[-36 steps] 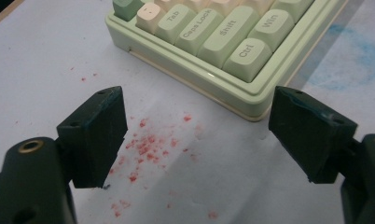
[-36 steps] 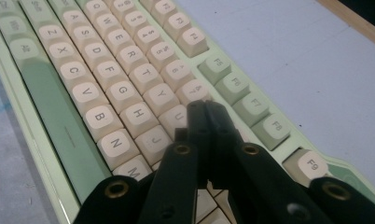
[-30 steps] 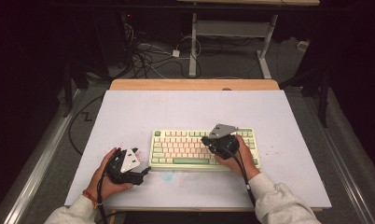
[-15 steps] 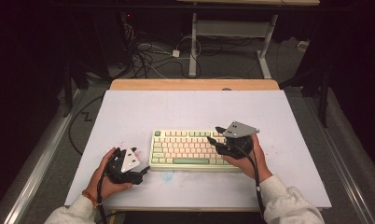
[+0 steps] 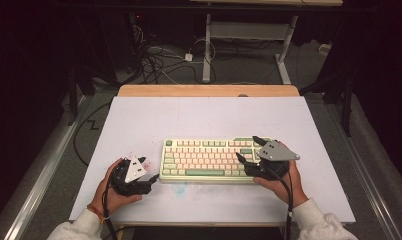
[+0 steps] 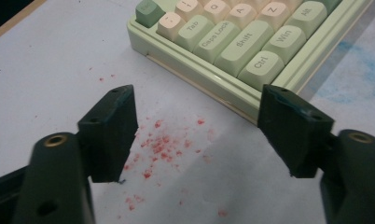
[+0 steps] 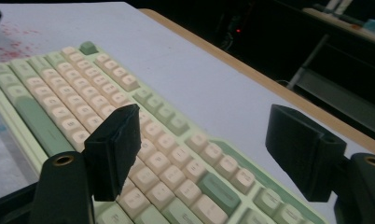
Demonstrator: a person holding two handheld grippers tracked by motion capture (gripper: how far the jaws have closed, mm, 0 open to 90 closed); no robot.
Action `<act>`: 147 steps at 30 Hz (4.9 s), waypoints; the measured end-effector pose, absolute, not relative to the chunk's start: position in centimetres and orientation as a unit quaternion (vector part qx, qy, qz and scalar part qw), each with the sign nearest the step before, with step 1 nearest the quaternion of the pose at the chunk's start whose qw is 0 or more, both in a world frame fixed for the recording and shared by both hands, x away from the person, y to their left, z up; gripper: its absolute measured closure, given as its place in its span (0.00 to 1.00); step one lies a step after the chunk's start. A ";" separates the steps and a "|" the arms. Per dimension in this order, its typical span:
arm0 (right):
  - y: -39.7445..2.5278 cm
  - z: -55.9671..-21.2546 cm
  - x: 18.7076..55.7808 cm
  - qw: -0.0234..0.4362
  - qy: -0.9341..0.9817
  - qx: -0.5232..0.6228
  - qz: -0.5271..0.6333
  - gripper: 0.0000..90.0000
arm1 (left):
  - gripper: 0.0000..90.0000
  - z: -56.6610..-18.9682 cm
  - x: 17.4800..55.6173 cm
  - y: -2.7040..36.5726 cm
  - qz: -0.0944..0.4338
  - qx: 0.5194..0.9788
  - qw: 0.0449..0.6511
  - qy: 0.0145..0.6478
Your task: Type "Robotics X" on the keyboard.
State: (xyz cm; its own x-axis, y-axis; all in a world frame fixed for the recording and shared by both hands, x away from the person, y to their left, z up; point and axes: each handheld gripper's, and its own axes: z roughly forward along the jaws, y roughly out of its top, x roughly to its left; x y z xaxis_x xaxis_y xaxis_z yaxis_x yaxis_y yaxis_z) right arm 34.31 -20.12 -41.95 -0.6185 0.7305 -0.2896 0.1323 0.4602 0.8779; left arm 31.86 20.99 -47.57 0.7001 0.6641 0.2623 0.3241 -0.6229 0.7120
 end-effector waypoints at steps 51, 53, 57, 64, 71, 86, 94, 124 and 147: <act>-24.3 -46.0 29.9 0.333 0.809 0.299 0.380 0.27 | 0.97 -44.3 34.1 15.9 0.157 0.891 0.353 0.237; -24.3 -46.0 29.9 0.332 0.810 0.299 0.380 0.27 | 0.97 -44.2 34.3 15.6 0.155 0.893 0.352 0.235; -24.1 -46.1 29.9 0.331 0.813 0.295 0.377 0.27 | 0.96 -44.0 34.7 14.9 0.153 0.896 0.347 0.230; -23.9 -46.2 29.9 0.328 0.816 0.292 0.376 0.27 | 0.96 -43.9 35.7 13.5 0.143 0.903 0.339 0.223; -23.9 -46.3 29.9 0.326 0.818 0.292 0.373 0.27 | 0.96 -44.1 36.4 12.1 0.138 0.909 0.330 0.213; -23.8 -46.5 30.0 0.324 0.823 0.289 0.367 0.27 | 0.95 -45.1 37.5 9.9 0.130 0.919 0.312 0.202; -23.8 -46.5 30.0 0.323 0.826 0.285 0.364 0.27 | 0.95 -45.3 37.6 9.7 0.132 0.921 0.308 0.200; -23.6 -46.7 29.9 0.318 0.832 0.279 0.359 0.27 | 0.88 -44.7 36.8 10.3 0.178 0.911 0.318 0.191; -23.7 -46.4 29.9 0.315 0.827 0.283 0.370 0.27 | 0.23 -44.9 33.4 15.7 0.250 0.869 0.370 0.212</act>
